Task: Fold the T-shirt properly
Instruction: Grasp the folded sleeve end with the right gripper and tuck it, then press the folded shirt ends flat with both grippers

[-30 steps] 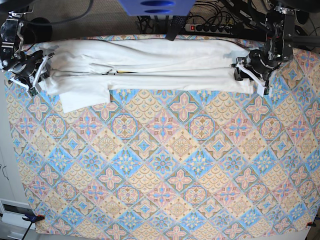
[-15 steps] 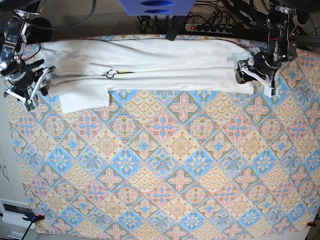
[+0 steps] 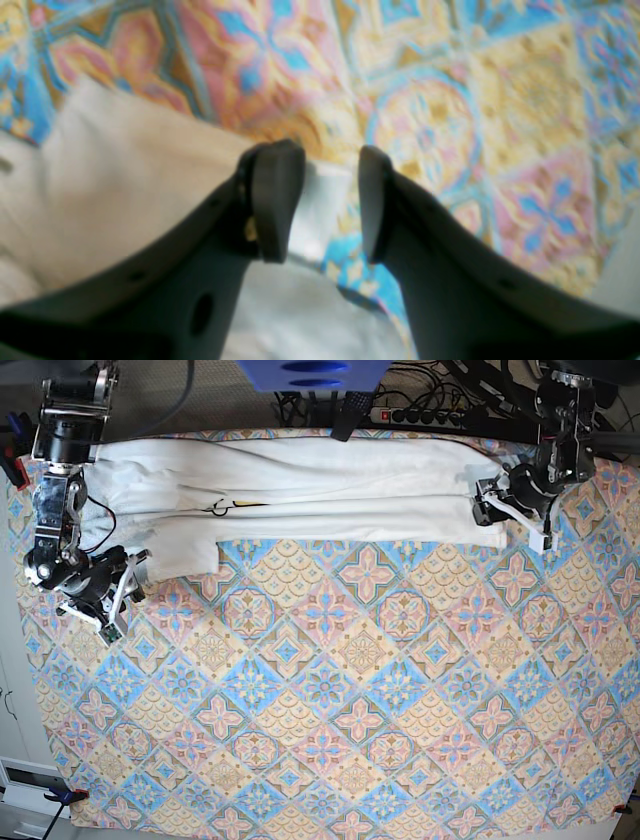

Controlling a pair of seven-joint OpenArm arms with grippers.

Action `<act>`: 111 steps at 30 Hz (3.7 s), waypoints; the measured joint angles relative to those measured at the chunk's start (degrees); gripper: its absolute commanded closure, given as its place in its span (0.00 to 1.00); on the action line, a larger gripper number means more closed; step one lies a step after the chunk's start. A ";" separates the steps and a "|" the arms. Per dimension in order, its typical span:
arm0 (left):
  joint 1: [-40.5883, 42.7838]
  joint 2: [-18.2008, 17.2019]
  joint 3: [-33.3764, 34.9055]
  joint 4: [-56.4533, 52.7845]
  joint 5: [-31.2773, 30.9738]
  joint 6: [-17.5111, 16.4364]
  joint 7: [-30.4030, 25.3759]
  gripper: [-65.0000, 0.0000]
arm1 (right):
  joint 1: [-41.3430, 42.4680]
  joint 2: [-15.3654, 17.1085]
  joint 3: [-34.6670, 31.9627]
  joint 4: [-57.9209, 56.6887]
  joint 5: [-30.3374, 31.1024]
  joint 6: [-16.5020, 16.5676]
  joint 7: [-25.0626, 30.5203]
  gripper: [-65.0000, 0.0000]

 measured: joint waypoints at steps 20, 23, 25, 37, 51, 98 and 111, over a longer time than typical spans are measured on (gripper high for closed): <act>-0.02 0.02 -0.02 0.00 -0.09 0.02 0.04 0.42 | 2.56 0.68 -0.28 -20.72 0.46 -0.20 12.20 0.57; -0.13 0.02 -0.02 0.00 -0.09 0.02 0.04 0.42 | 2.54 0.57 0.35 -21.03 0.39 -0.17 12.96 0.57; -0.13 0.02 -0.02 0.00 -0.09 0.02 0.07 0.42 | 2.54 0.31 1.99 -21.20 0.37 0.04 12.76 0.57; -0.13 0.00 -0.02 0.00 -0.09 0.02 0.07 0.42 | 2.01 1.55 7.50 -21.68 -0.72 -0.96 11.43 0.57; -0.15 0.02 -0.02 0.00 -0.09 0.02 0.04 0.42 | 2.16 1.68 -0.55 -21.27 -0.52 -1.38 13.00 0.57; -0.28 0.31 -0.02 0.00 -0.07 0.07 -0.35 0.42 | -33.81 -4.74 16.37 30.95 0.15 0.02 -5.53 0.99; -0.28 0.33 -0.02 0.00 -0.09 0.04 -0.37 0.42 | -29.16 -4.81 14.75 30.36 -0.02 0.07 -5.20 0.75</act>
